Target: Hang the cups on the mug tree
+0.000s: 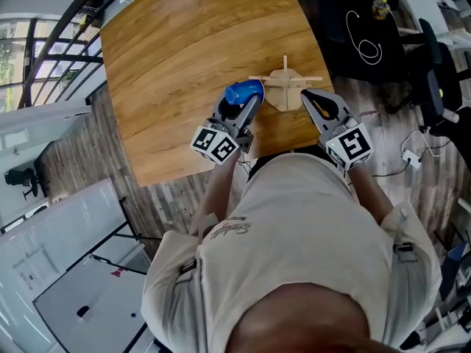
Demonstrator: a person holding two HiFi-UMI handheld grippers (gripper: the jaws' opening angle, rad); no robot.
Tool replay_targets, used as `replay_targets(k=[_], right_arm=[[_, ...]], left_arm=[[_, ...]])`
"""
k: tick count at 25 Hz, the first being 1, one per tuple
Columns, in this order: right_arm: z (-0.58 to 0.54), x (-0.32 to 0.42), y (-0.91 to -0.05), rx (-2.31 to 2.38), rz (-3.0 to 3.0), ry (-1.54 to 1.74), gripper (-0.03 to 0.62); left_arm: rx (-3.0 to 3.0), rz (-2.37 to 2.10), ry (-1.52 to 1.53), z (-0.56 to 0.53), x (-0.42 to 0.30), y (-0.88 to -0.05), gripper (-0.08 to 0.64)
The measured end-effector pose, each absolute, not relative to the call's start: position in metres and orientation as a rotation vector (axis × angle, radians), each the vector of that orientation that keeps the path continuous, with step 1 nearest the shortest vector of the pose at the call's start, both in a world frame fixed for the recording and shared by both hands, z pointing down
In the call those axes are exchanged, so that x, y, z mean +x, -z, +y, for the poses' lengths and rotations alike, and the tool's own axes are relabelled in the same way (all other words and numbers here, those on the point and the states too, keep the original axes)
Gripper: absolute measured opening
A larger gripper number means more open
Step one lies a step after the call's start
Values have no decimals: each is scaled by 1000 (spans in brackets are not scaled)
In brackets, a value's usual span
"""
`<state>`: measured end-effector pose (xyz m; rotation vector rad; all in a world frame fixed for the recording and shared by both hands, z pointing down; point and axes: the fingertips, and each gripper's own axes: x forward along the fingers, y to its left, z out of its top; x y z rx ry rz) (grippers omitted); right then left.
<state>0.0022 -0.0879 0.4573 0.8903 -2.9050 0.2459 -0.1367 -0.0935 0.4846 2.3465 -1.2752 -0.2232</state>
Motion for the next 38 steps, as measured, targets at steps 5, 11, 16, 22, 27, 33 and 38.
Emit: replay_targets(k=[5, 11, 16, 22, 27, 33, 38], right_arm=[[-89, 6, -460, 928, -2875, -229, -5], [-87, 5, -457, 912, -2866, -203, -5], [-89, 0, -459, 876, -2861, -199, -5], [-90, -3, -466, 845, -2829, -170, -5], [-95, -2, -469, 853, -2812, -178, -5], [-96, 3, -475, 864, -2789, -199, -5], [-96, 7, -477, 880, -2777, -226, -5]], left_arm=[[2312, -1250, 224, -102, -132, -502, 291], [2327, -1234, 125, -107, -124, -523, 291], [2303, -1219, 102, -115, -123, -542, 291], [2285, -1189, 74, -118, -117, -565, 291], [2267, -1161, 98, -121, -112, -572, 291], [2264, -1136, 60, -124, -105, -585, 291], [2250, -1126, 42, -124, -99, -594, 291]])
